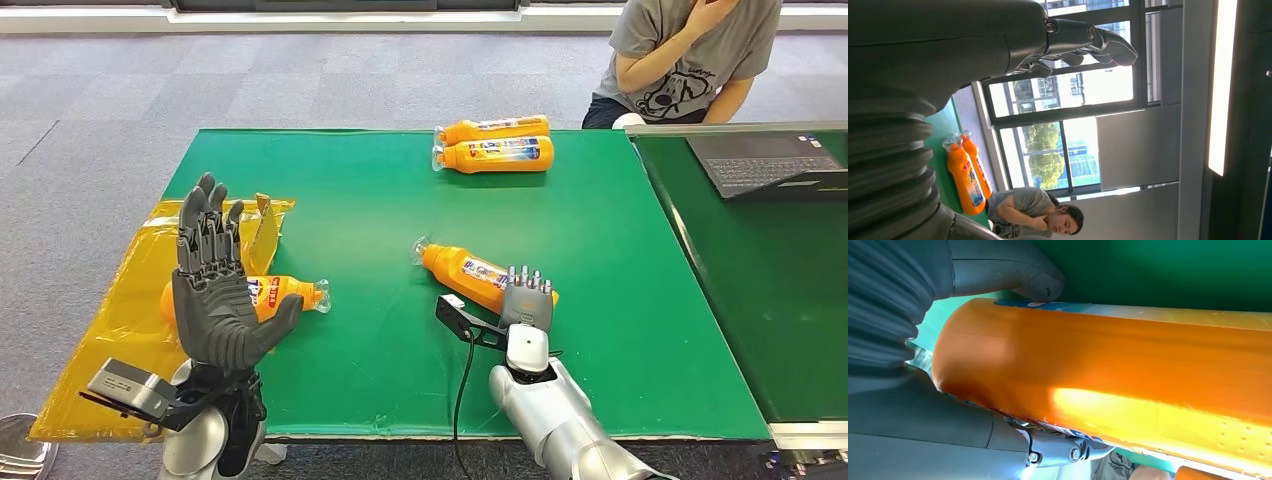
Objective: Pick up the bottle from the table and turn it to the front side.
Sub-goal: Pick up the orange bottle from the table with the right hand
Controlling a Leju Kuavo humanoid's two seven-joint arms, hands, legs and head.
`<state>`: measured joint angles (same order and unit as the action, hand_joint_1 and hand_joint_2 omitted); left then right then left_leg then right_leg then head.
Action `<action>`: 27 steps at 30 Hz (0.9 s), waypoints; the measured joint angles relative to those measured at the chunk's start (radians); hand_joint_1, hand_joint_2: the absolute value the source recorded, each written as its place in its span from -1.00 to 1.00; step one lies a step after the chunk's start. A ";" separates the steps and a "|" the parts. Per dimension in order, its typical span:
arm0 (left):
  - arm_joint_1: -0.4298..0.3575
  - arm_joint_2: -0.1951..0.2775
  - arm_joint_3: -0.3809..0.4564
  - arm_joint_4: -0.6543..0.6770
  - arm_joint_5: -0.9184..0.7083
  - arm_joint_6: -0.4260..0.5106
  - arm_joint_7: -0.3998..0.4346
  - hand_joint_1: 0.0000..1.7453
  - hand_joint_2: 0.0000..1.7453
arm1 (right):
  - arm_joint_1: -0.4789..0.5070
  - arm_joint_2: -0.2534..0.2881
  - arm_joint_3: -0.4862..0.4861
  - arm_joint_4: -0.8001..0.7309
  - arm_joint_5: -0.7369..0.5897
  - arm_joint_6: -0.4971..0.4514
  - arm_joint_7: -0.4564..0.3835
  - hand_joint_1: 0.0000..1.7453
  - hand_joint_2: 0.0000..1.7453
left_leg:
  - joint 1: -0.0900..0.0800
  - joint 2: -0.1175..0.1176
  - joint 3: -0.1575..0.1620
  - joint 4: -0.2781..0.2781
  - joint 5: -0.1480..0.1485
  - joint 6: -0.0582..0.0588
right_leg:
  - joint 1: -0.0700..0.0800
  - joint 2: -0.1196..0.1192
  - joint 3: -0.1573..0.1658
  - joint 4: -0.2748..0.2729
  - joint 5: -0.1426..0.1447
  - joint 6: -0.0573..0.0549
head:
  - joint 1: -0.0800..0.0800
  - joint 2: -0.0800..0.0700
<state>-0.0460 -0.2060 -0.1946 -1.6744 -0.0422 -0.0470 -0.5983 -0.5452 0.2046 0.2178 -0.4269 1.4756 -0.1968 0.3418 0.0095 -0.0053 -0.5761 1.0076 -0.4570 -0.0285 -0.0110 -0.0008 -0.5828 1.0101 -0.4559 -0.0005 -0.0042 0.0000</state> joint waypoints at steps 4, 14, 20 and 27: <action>0.000 0.000 0.000 0.005 0.000 0.000 -0.001 -1.00 1.00 | -0.001 0.001 -0.001 0.000 0.002 -0.001 -0.005 1.00 1.00 | 0.000 0.000 0.000 0.000 0.000 0.000 | 0.000 0.000 0.000 0.000 0.000 0.000 | 0.000 0.000; 0.000 0.000 0.000 0.010 0.000 0.000 -0.004 -1.00 1.00 | -0.008 0.001 -0.009 0.000 0.006 -0.016 -0.016 1.00 1.00 | 0.000 0.000 0.000 0.000 0.000 0.000 | 0.000 0.000 0.000 0.000 0.000 0.000 | 0.000 0.000; 0.000 0.000 0.000 0.010 0.000 0.000 -0.004 -1.00 1.00 | -0.008 0.002 -0.016 0.000 0.006 -0.016 -0.016 1.00 1.00 | 0.000 0.000 0.000 0.000 0.000 0.000 | 0.000 0.000 0.000 0.000 0.000 0.000 | 0.000 0.000; 0.001 0.000 0.000 0.010 0.000 0.000 -0.006 -1.00 1.00 | -0.008 0.003 -0.018 0.000 0.011 -0.021 -0.029 1.00 1.00 | 0.000 0.000 0.000 0.000 0.000 0.000 | 0.000 0.000 0.000 0.000 0.000 0.000 | 0.000 0.000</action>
<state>-0.0448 -0.2056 -0.1943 -1.6644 -0.0423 -0.0473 -0.6046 -0.5528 0.2076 0.1998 -0.4269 1.4863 -0.2181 0.3130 0.0096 -0.0050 -0.5761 1.0076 -0.4570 -0.0286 -0.0109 -0.0004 -0.5829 1.0101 -0.4559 -0.0006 -0.0042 0.0000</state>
